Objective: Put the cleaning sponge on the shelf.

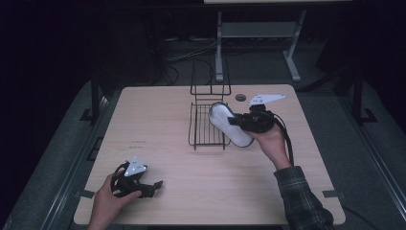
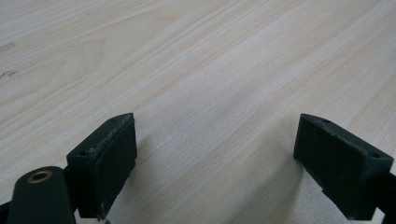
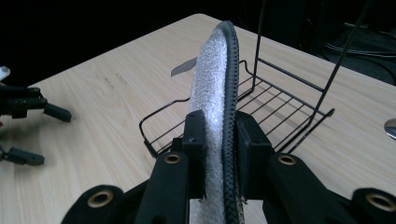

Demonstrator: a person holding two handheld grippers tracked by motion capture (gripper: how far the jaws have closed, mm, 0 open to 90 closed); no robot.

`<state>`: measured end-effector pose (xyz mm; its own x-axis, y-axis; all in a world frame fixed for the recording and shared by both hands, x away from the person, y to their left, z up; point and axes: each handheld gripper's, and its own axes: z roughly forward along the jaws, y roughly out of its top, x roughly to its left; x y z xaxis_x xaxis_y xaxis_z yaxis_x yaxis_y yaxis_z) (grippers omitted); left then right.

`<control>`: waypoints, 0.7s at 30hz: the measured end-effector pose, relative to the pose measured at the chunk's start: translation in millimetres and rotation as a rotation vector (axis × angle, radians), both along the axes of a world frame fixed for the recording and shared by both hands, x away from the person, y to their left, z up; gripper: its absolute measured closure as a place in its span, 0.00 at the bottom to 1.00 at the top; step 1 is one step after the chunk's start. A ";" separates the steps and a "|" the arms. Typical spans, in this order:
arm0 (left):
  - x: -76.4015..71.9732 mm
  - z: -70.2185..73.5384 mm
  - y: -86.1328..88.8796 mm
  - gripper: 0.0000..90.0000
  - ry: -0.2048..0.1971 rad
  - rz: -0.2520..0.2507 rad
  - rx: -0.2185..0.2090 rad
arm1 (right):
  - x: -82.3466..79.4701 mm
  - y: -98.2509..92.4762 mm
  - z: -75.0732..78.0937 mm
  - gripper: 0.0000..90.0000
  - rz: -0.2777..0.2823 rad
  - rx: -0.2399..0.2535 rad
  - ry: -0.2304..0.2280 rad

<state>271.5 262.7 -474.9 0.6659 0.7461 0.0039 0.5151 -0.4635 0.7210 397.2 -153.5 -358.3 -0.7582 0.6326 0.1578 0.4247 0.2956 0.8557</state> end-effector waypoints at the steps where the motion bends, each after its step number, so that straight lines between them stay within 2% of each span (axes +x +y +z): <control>1: 0.0 0.0 0.0 0.14 0.000 0.000 0.000 | 2.4 1.5 0.2 0.84 0.000 0.003 0.001; 8: 0.0 0.1 0.0 0.14 0.000 -0.002 0.001 | 17.8 14.7 -1.7 0.84 0.004 0.007 0.017; 10: 0.0 0.0 0.0 0.14 0.000 -0.002 0.000 | 22.2 18.4 -4.2 0.84 0.003 0.021 0.020; 21: 0.0 0.0 0.0 0.14 0.000 -0.002 0.000 | 46.2 42.9 -13.1 0.84 0.013 0.010 0.057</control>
